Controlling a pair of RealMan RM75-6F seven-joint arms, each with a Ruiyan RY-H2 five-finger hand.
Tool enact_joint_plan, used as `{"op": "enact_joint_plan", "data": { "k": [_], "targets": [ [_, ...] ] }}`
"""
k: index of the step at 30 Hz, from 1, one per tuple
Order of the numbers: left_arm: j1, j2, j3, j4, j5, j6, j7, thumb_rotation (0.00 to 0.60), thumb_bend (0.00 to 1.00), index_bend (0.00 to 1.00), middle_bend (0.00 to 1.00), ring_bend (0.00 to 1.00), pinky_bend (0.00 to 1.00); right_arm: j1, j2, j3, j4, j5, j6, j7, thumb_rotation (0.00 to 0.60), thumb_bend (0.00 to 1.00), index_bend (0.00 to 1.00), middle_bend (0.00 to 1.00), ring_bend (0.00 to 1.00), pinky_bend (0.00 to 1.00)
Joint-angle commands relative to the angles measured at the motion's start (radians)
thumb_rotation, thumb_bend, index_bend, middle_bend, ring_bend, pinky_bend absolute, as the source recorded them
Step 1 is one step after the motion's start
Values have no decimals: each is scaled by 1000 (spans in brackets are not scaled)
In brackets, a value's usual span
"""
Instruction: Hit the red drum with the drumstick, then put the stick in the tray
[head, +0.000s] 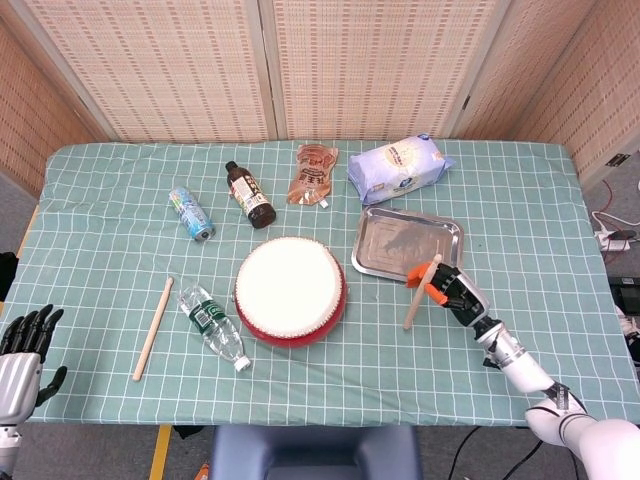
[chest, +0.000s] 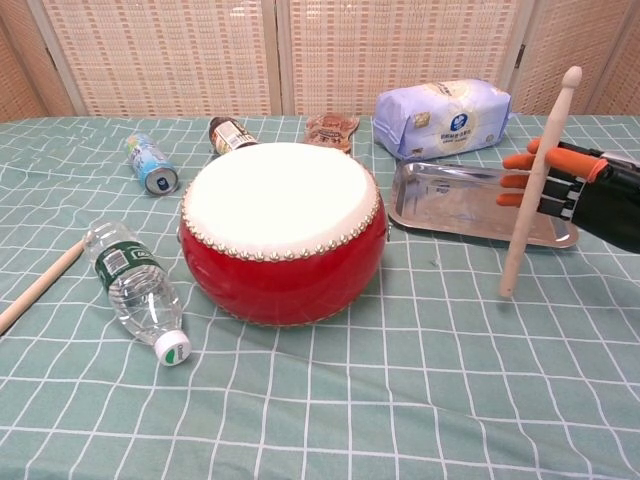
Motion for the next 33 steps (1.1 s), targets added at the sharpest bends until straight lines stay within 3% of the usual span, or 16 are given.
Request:
{"op": "enact_joint_plan", "data": {
  "k": [1,13,19,33],
  "targets": [
    [-1,0,1,-1,1,-1,1,600,292,0,0,0,19,-4,-14,-15,33,-7,15,23,600,499,473,409,358,340],
    [-3,0,3,-4,-1,-6,8,600,291,0,0,0,19,-16,-39,-59,122,-21,32,76,600,492,433,409,358,340],
    [-3,-1,3,-4,-2,-8,10,600,291,0,0,0,19,-18,-48,-64,146,-13,22,85,600,345,433,409,358,341],
    [-4,-2,5,-2,-7,-14,10,600,292,0,0,0,19,14,-70,-104,122,-46,-24,-148,600,325,473,422,363,342]
  ]
}}
